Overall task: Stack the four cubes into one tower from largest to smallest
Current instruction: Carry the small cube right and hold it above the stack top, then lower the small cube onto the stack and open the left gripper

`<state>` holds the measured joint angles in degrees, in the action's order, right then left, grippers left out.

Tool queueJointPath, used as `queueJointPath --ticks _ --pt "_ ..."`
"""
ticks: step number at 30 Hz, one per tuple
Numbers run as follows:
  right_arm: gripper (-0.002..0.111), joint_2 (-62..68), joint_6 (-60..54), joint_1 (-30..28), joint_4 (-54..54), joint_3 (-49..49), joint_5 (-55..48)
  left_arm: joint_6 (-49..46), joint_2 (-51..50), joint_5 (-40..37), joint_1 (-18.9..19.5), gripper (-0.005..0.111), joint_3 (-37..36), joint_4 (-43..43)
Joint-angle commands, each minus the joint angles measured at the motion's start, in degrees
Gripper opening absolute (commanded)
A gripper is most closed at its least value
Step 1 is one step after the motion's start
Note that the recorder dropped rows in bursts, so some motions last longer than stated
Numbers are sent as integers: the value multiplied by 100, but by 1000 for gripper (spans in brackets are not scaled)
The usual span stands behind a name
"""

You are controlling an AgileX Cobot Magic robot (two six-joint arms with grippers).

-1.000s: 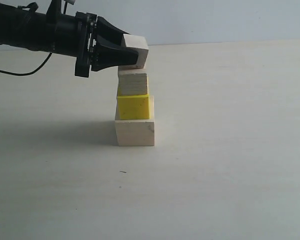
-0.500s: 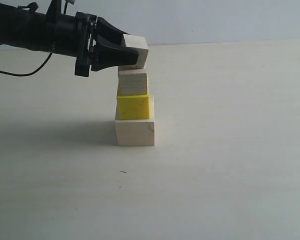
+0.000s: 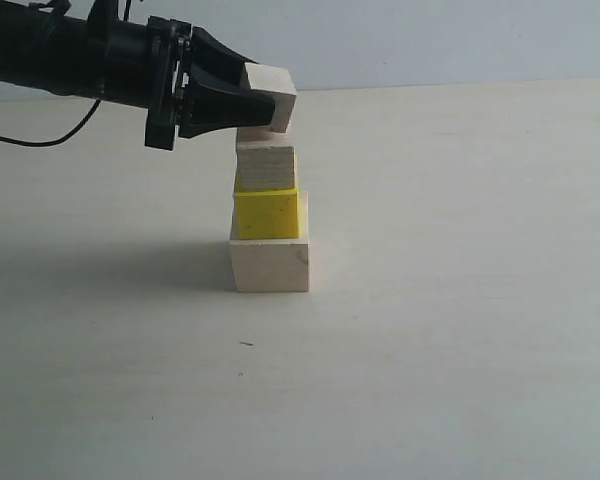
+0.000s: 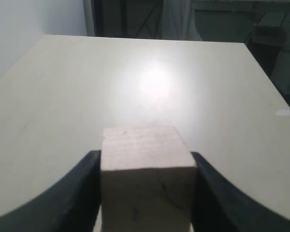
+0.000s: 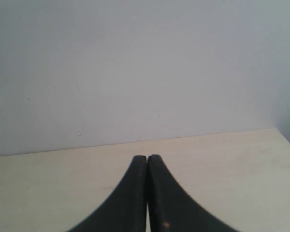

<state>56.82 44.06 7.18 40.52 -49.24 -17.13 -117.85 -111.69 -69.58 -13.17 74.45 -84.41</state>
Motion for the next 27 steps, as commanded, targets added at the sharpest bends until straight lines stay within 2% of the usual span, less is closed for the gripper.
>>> queueJointPath --ticks 1,22,24,27 --pt "0 -12 -55 -15 -1 31 49 161 65 -39 4 0 18 92" --pt "0 -12 -55 -15 -1 31 49 263 20 -39 4 0 18 256" --pt "0 -12 -55 -15 -1 31 49 263 20 -39 4 3 18 256" --pt "0 -12 -55 -15 -1 31 49 263 20 -39 4 15 18 244"
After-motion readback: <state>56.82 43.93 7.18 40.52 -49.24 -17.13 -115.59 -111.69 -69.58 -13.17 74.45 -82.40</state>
